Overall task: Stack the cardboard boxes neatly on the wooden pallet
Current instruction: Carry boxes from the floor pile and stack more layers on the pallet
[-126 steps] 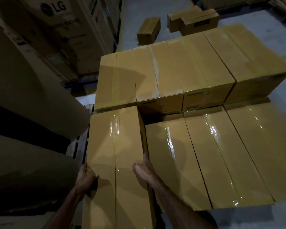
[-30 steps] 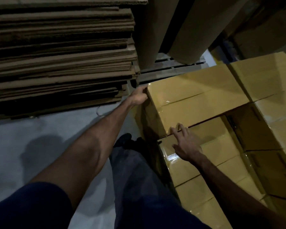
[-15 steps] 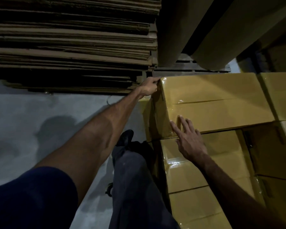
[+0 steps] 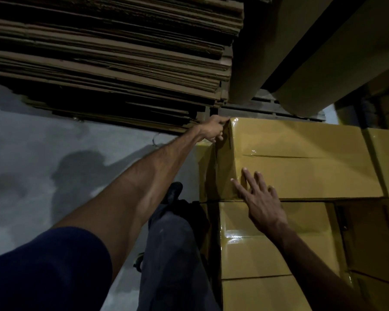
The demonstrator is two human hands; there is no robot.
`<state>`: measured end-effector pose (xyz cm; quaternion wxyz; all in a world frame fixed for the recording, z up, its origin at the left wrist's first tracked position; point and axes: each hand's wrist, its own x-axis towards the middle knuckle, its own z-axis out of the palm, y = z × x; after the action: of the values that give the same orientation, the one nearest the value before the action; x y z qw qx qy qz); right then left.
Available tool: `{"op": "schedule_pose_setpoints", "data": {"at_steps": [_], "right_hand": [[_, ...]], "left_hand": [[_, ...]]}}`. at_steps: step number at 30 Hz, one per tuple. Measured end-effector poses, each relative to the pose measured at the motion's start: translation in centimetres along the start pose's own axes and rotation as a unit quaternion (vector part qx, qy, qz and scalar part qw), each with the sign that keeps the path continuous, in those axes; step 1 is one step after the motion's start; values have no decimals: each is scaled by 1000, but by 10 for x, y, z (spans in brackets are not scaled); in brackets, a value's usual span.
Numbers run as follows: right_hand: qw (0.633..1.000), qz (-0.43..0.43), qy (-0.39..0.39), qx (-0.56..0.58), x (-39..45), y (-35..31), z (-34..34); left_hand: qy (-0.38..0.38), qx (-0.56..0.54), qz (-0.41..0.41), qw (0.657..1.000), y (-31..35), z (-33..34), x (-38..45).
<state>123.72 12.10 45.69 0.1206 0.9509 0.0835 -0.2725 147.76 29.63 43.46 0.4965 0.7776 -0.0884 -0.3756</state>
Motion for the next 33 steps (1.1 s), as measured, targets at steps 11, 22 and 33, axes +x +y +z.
{"op": "schedule_pose_setpoints", "data": {"at_steps": [11, 22, 33], "right_hand": [[999, 11, 27, -22, -6, 6, 0], [1000, 7, 12, -22, 1, 10, -4], [1000, 1, 25, 18, 6, 13, 5]], "left_hand": [[-25, 19, 6, 999, -2, 2, 13], [-20, 8, 0, 1000, -5, -1, 26], [-36, 4, -15, 999, -10, -4, 34]]}}
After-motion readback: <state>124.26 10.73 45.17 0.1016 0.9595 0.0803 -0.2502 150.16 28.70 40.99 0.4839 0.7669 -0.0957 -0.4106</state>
